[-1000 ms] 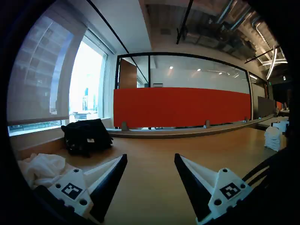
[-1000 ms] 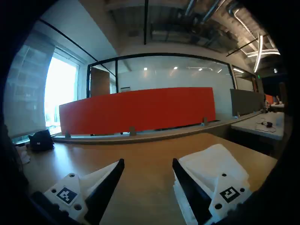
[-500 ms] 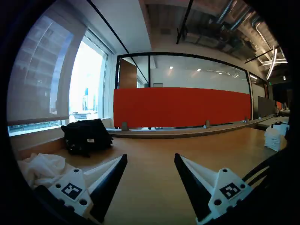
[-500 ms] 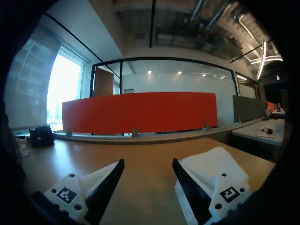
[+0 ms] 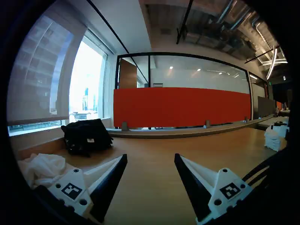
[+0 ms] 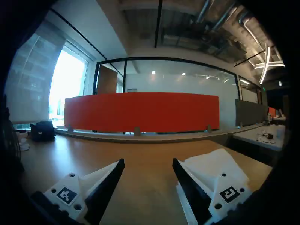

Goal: Fold towel

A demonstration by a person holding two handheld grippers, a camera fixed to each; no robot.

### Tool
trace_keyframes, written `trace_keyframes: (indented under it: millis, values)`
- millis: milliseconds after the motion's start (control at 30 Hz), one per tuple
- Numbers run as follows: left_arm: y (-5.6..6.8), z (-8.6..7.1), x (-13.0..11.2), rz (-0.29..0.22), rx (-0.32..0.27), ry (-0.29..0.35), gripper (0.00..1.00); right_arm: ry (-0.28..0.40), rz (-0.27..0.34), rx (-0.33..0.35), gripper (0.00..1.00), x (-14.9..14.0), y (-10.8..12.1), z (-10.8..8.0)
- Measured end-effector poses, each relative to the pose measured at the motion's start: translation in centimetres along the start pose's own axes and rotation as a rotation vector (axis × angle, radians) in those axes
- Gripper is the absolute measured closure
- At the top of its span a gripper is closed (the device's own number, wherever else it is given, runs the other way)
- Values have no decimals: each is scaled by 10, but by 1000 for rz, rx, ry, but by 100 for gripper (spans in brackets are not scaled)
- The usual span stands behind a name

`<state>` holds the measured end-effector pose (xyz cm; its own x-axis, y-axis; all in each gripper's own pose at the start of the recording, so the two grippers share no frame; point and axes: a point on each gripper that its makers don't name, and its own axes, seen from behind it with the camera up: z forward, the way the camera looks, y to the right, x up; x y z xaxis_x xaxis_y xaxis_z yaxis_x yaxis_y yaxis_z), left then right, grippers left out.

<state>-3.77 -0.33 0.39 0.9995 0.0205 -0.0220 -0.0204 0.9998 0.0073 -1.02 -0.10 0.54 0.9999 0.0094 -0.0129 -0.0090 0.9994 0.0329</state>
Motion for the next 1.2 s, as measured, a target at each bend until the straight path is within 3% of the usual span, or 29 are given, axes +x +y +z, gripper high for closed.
trace_keyframes:
  millis: [1200]
  values:
    - [-1,-1,3,0,0,-1,7,-1,0,-1,0,-1,0,0]
